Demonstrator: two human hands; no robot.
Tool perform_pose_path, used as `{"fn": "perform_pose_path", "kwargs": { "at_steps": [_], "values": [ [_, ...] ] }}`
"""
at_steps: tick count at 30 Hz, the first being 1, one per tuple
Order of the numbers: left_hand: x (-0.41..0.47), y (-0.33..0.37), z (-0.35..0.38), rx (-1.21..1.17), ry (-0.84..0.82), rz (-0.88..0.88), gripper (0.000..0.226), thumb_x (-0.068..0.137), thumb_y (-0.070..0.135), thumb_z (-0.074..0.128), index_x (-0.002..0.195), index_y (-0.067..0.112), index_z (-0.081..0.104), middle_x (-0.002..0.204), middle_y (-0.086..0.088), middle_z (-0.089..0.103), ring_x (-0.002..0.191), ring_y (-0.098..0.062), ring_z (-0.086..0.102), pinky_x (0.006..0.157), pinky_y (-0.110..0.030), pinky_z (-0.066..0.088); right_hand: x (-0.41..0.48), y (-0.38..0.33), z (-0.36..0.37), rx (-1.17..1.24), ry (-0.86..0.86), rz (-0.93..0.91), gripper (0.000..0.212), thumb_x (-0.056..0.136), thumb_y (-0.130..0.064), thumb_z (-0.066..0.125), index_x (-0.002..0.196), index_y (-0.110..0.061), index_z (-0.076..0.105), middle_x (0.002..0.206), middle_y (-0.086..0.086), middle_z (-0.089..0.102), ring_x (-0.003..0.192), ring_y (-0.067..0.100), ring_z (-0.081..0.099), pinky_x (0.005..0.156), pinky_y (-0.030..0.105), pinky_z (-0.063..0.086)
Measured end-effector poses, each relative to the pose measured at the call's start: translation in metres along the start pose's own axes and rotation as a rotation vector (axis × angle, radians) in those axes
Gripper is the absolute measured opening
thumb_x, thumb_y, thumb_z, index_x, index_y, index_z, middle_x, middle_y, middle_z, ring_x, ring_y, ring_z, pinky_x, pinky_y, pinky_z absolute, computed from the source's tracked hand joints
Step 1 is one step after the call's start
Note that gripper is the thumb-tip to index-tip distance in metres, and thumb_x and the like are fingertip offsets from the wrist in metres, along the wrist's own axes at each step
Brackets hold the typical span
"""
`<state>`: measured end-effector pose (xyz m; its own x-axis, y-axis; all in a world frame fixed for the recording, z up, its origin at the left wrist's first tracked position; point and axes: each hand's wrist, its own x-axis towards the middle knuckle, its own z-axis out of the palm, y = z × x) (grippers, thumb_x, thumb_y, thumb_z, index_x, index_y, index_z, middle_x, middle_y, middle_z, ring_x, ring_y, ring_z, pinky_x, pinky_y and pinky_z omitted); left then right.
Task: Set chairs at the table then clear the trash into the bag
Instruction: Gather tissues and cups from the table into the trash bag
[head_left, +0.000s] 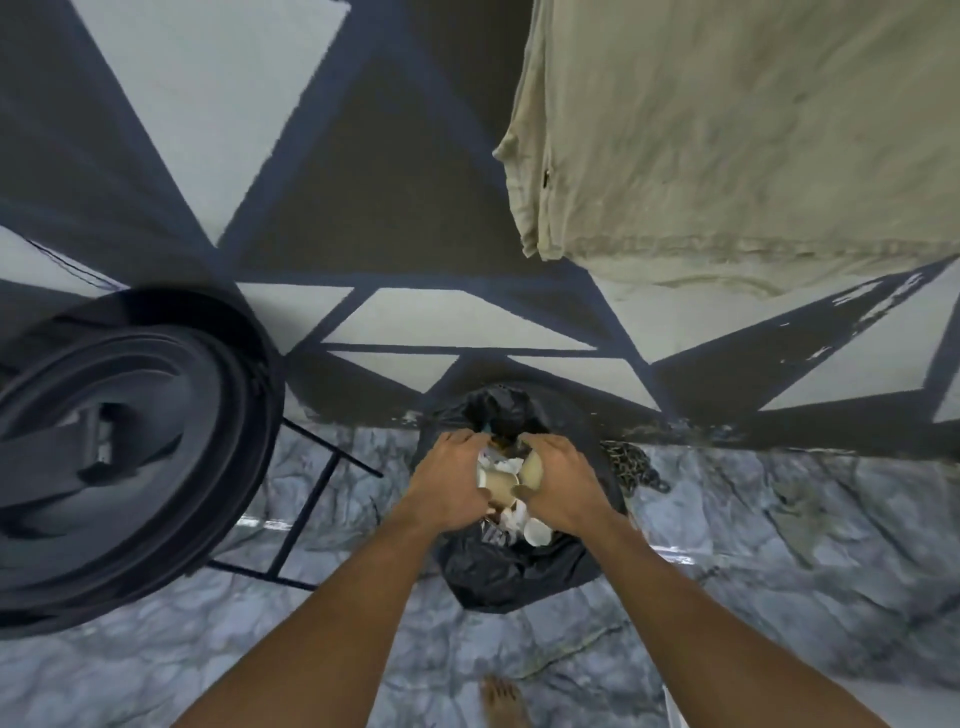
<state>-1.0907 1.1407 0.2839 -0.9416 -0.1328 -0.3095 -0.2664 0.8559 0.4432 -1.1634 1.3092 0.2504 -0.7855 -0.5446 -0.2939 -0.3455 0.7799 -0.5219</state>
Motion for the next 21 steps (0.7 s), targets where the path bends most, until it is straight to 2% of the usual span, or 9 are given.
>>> {"fn": "perform_pose_path", "kwargs": {
  "at_steps": [4,6,9,14,16,21],
  "values": [
    [-0.039,-0.055,-0.020,-0.049,0.096,-0.087,0.057,0.067,0.022,0.059,0.123,0.010,0.063,0.115,-0.012,0.066,0.108,-0.033,0.060,0.096,-0.046,0.051,0.003,-0.060,0.018,0.040,-0.077,-0.114,0.069,0.083,-0.031,0.074,0.144,-0.017,0.047,0.148,0.006,0.048,0.138,0.026,0.041,0.113,0.039,0.037],
    [-0.068,-0.082,-0.038,-0.075,0.158,-0.151,0.054,0.067,0.022,0.059,0.119,0.009,0.065,0.111,-0.013,0.066,0.105,-0.034,0.060,0.092,-0.042,0.052,0.004,-0.102,0.029,0.048,-0.117,-0.193,0.062,0.084,-0.029,0.074,0.141,-0.018,0.051,0.143,0.007,0.052,0.135,0.027,0.044,0.111,0.039,0.040],
    [-0.122,-0.122,-0.065,-0.098,0.261,-0.273,0.058,0.071,0.028,0.062,0.125,0.010,0.062,0.122,-0.011,0.061,0.114,-0.033,0.055,0.097,-0.042,0.049,0.000,-0.175,0.050,0.029,-0.172,-0.355,0.056,0.082,-0.027,0.073,0.135,-0.020,0.057,0.134,0.005,0.058,0.127,0.027,0.051,0.104,0.036,0.045],
    [-0.248,-0.192,-0.085,-0.191,0.441,-0.502,0.071,0.071,0.042,0.058,0.134,0.009,0.059,0.134,-0.008,0.056,0.123,-0.031,0.049,0.101,-0.044,0.048,-0.027,-0.302,0.109,-0.037,-0.300,-0.590,0.062,0.082,-0.022,0.070,0.140,-0.018,0.052,0.142,0.004,0.053,0.135,0.021,0.045,0.112,0.031,0.036],
    [-0.308,-0.221,-0.088,-0.226,0.512,-0.583,0.069,0.071,0.040,0.059,0.134,0.011,0.059,0.135,-0.008,0.056,0.126,-0.030,0.048,0.103,-0.042,0.046,-0.051,-0.354,0.142,-0.080,-0.367,-0.686,0.063,0.084,-0.025,0.069,0.144,-0.021,0.048,0.147,-0.001,0.047,0.138,0.018,0.041,0.114,0.030,0.036],
    [-0.463,-0.295,-0.086,-0.259,0.629,-0.825,0.063,0.086,0.027,0.071,0.144,0.017,0.048,0.147,-0.002,0.046,0.139,-0.025,0.038,0.113,-0.037,0.037,-0.132,-0.484,0.234,-0.147,-0.454,-0.927,0.061,0.084,-0.032,0.069,0.142,-0.024,0.049,0.140,-0.004,0.052,0.133,0.018,0.045,0.109,0.031,0.040]
  ]
}}
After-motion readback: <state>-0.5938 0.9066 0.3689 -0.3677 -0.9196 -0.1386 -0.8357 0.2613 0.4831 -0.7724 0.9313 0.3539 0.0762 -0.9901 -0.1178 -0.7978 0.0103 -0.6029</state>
